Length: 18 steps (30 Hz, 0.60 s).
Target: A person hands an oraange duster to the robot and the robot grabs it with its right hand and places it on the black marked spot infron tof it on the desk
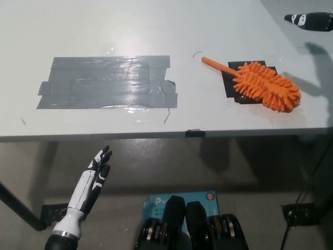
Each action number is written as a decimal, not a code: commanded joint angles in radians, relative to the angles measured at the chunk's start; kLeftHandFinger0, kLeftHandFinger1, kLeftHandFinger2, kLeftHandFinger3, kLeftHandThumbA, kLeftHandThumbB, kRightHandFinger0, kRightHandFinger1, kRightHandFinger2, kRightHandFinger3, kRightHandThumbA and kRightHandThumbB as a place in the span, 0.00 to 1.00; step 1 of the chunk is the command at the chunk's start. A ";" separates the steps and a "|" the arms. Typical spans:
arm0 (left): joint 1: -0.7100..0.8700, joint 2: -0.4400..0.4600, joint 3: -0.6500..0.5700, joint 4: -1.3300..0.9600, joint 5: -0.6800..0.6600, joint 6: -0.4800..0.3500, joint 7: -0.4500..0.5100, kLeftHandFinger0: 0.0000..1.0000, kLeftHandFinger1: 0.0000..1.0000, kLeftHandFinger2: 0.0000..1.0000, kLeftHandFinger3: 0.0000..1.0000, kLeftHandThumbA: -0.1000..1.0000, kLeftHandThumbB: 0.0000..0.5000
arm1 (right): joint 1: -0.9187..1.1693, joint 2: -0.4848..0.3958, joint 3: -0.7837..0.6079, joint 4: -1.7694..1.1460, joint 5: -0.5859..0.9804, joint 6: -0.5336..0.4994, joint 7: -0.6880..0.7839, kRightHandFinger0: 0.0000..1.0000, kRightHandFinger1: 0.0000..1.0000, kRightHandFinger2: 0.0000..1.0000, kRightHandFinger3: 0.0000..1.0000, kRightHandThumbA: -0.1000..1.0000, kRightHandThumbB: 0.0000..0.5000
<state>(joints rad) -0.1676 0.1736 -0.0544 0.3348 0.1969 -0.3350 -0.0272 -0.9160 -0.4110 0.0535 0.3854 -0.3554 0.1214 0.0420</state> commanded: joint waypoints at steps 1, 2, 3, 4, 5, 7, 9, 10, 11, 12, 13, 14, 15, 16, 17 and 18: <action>-0.061 0.014 0.001 -0.002 0.003 -0.003 0.002 1.00 1.00 1.00 1.00 1.00 0.37 | 0.139 -0.002 -0.086 -0.667 0.024 0.029 -0.009 1.00 1.00 1.00 1.00 0.89 0.60; -0.061 0.015 0.000 -0.002 0.003 -0.001 0.000 1.00 1.00 1.00 1.00 1.00 0.37 | 0.173 0.008 -0.088 -0.726 0.028 0.031 -0.008 1.00 1.00 1.00 1.00 0.89 0.59; -0.061 0.016 -0.001 -0.002 0.004 0.000 -0.001 1.00 1.00 1.00 1.00 1.00 0.37 | 0.192 0.015 -0.089 -0.761 0.029 0.033 -0.007 1.00 1.00 1.00 1.00 0.89 0.59; -0.058 0.016 -0.003 -0.005 0.004 0.008 -0.005 1.00 1.00 1.00 1.00 1.00 0.37 | 0.287 0.050 -0.078 -0.869 0.023 0.017 -0.018 1.00 1.00 1.00 1.00 0.93 0.58; -0.057 0.016 -0.004 -0.005 0.004 0.010 -0.007 1.00 1.00 1.00 1.00 1.00 0.37 | 0.326 0.064 -0.073 -0.908 0.024 0.008 -0.022 1.00 1.00 1.00 1.00 0.93 0.58; -0.057 0.016 -0.007 -0.002 0.007 0.005 -0.007 1.00 1.00 1.00 1.00 1.00 0.34 | 0.410 0.091 -0.056 -0.983 0.020 -0.008 -0.026 1.00 1.00 1.00 1.00 0.92 0.60; -0.059 0.013 -0.009 0.003 0.006 0.001 -0.008 1.00 1.00 1.00 1.00 1.00 0.34 | 0.481 0.117 -0.039 -1.032 0.013 -0.030 -0.032 1.00 1.00 1.00 1.00 0.91 0.61; -0.056 0.010 -0.012 0.006 0.005 -0.002 -0.009 1.00 1.00 1.00 1.00 1.00 0.33 | 0.539 0.139 -0.024 -1.049 0.015 -0.055 -0.042 1.00 1.00 1.00 1.00 0.89 0.59; -0.052 0.008 -0.013 0.009 0.005 -0.005 -0.009 1.00 1.00 1.00 1.00 1.00 0.34 | 0.586 0.157 -0.011 -1.056 0.021 -0.076 -0.050 1.00 1.00 1.00 1.00 0.89 0.58; -0.043 0.006 -0.015 0.012 0.006 -0.008 -0.007 1.00 1.00 1.00 1.00 1.00 0.34 | 0.654 0.186 0.007 -1.050 0.028 -0.108 -0.063 1.00 1.00 1.00 1.00 0.89 0.57; -0.039 0.005 -0.015 0.013 0.007 -0.008 -0.006 1.00 1.00 1.00 1.00 1.00 0.36 | 0.680 0.198 0.014 -1.028 0.030 -0.131 -0.073 1.00 1.00 1.00 1.00 0.89 0.56; -0.036 0.004 -0.016 0.014 0.008 -0.008 -0.005 1.00 1.00 1.00 1.00 1.00 0.36 | 0.698 0.207 0.017 -1.013 0.031 -0.146 -0.079 1.00 1.00 1.00 1.00 0.89 0.56; -0.031 0.004 -0.016 0.013 0.010 -0.009 -0.003 1.00 1.00 1.00 1.00 1.00 0.36 | 0.721 0.218 0.022 -0.983 0.028 -0.167 -0.090 1.00 1.00 1.00 1.00 0.88 0.55; -0.017 0.004 -0.018 0.012 0.013 -0.013 -0.002 1.00 1.00 1.00 1.00 1.00 0.35 | 0.747 0.230 0.028 -0.953 0.027 -0.186 -0.099 1.00 1.00 1.00 1.00 0.86 0.53; -0.002 0.006 -0.020 0.012 0.019 -0.021 0.002 1.00 1.00 1.00 1.00 1.00 0.34 | 0.782 0.257 0.033 -0.874 0.009 -0.220 -0.128 1.00 1.00 1.00 1.00 0.83 0.55; 0.005 0.006 -0.020 0.012 0.021 -0.023 0.004 1.00 1.00 1.00 1.00 1.00 0.34 | 0.796 0.268 0.034 -0.835 -0.001 -0.236 -0.143 1.00 1.00 1.00 1.00 0.79 0.53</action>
<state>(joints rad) -0.1701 0.1735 -0.0581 0.3622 0.1975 -0.3224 -0.0284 -0.3453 -0.2538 0.0624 -0.2598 -0.3558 0.1159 0.0376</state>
